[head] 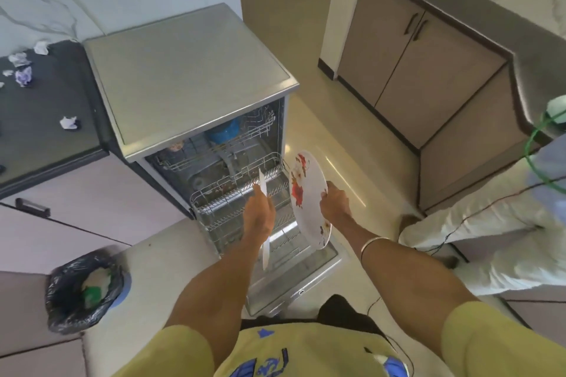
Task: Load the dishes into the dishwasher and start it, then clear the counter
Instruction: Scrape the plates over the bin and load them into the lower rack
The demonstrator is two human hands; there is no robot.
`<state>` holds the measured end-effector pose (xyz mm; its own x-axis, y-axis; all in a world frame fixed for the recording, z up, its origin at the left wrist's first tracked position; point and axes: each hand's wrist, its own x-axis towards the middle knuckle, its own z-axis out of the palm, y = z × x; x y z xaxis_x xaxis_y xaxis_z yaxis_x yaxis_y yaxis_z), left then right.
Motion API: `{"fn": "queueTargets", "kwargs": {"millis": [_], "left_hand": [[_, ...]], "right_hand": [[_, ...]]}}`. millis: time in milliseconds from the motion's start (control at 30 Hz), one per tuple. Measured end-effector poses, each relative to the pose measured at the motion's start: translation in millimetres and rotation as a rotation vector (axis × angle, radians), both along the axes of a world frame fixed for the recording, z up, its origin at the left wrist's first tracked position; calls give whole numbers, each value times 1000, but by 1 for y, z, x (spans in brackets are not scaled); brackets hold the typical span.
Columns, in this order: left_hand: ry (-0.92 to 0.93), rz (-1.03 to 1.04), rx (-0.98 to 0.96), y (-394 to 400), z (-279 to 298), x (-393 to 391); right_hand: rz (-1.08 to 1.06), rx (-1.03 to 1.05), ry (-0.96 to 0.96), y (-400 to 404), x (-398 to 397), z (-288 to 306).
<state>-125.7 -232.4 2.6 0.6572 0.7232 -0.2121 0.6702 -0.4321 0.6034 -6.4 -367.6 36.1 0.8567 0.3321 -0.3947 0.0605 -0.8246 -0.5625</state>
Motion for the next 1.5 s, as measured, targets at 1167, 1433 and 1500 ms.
{"fn": "queueTargets", "kwargs": {"millis": [1167,1433,1500], "left_hand": [[204,664,-209,-66,-223,166],[208,770,-242,-79,-257,166],[200,763,-251,-77,-265,165]], "right_hand": [[212,-33,371,17,180,-229],[276,-66,355,25,172,-267],[270,-55,344,26,163,-274]]}}
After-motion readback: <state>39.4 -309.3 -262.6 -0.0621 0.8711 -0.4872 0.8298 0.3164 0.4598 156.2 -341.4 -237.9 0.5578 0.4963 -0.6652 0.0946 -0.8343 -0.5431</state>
